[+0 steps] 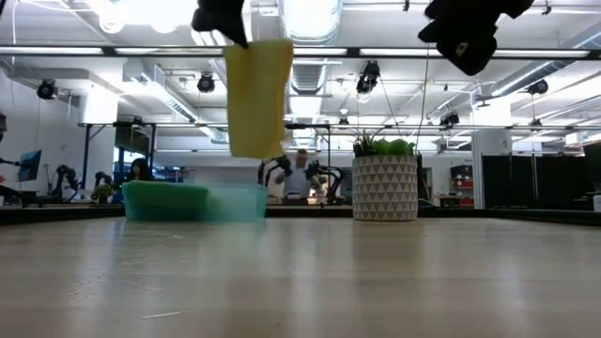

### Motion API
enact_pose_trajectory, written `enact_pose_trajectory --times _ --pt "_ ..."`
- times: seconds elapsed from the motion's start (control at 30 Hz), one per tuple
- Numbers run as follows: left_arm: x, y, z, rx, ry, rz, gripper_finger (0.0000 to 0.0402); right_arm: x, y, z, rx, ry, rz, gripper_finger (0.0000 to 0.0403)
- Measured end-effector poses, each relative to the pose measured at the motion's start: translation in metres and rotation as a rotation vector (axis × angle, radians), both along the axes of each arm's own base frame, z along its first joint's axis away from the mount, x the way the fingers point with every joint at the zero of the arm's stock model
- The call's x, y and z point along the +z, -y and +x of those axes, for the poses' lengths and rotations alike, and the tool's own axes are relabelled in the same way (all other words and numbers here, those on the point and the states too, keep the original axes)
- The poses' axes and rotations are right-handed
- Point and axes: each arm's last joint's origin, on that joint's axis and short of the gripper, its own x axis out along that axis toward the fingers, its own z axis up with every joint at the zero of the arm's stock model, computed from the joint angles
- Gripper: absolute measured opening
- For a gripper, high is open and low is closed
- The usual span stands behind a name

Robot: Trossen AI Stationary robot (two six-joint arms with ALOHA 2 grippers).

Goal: Fold microfiber towels
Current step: Put the yellow microfiber cloth into the blue bin

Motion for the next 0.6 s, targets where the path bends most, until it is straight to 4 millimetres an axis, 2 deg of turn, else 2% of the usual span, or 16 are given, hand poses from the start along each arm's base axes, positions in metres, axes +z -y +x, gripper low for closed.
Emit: enact_pose_trajectory --times 0.13,0.3,0.43,0.53,0.6 --pt "-0.001 -0.047 -0.024 0.042 -0.058 0.061 0.0 0.003 0.012 0.002 -0.104 0.021 -0.017 0.0105" --pt "-0.005 -0.114 -0.063 0.129 -0.128 0.161 0.0 0.007 0.033 0.004 -0.201 0.037 -0.014 0.0105" --pt "-0.009 -0.164 -0.096 0.219 -0.119 0.221 0.0 0.013 0.045 0.005 -0.261 0.057 0.011 0.0105" --pt "-0.024 -0.193 -0.112 0.276 -0.114 0.179 0.0 0.017 0.049 0.006 -0.28 0.068 0.023 0.0105" --pt "-0.039 -0.205 -0.112 0.277 -0.125 0.115 0.0 0.02 0.05 0.007 -0.283 0.079 0.027 0.0105"
